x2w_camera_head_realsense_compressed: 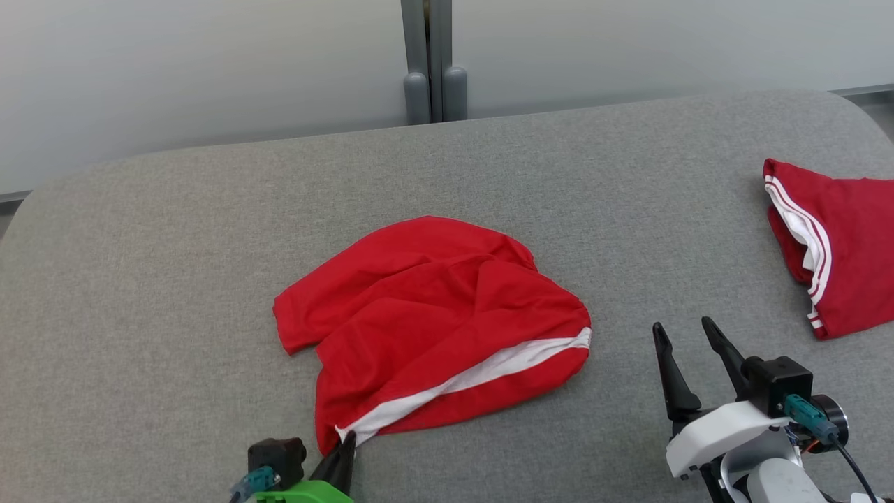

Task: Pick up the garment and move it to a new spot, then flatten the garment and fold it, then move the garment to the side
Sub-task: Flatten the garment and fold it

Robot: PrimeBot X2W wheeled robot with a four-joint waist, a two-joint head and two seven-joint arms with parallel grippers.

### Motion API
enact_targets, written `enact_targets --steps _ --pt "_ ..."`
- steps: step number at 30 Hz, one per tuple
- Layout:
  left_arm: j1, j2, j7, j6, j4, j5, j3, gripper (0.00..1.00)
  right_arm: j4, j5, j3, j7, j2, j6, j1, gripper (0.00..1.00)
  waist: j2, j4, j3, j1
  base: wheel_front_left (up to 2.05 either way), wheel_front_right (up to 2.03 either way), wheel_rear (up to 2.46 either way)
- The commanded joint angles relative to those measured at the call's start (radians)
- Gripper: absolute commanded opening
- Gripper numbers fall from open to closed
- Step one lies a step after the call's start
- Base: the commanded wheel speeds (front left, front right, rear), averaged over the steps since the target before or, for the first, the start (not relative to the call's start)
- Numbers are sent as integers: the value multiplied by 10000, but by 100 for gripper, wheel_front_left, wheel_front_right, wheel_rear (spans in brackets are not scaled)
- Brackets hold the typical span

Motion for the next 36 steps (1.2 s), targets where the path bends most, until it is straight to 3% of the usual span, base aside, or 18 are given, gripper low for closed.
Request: enact_targets --steps 1,9,19,29,31,33,36 --pt "-146 89 -204 124 -36 27 136 0 26 24 -55 -40 -38 -14 -107 100 -1 10 17 0 0 0 0" --pt "-296 359 -952 466 -294 -60 654 0 838 -311 175 -40 -33 -14 -363 100 -1 123 140 0 0 0 0" --pt "-388 397 -999 517 -508 -132 606 0 3105 981 2252 562 -46 -14 -1915 100 -1 249 312 0 0 0 0" --pt "-476 417 -1076 561 -473 -197 571 0 4442 1976 3438 1701 -38 -14 -2829 99 -1 464 396 0 0 0 0" --pt "-479 414 -1106 571 -462 -225 564 0 4538 2075 3538 1714 -38 -14 -2902 40 -1 472 393 0 0 0 0" --pt "-479 426 -1142 576 -472 -233 558 0 4588 2156 3614 1682 -36 -14 -2959 0 -1 468 381 0 0 0 0" --pt "-484 451 -1218 567 -522 -240 549 0 4553 2195 3636 1576 -41 -14 -3005 0 -1 435 353 0 0 0 0"
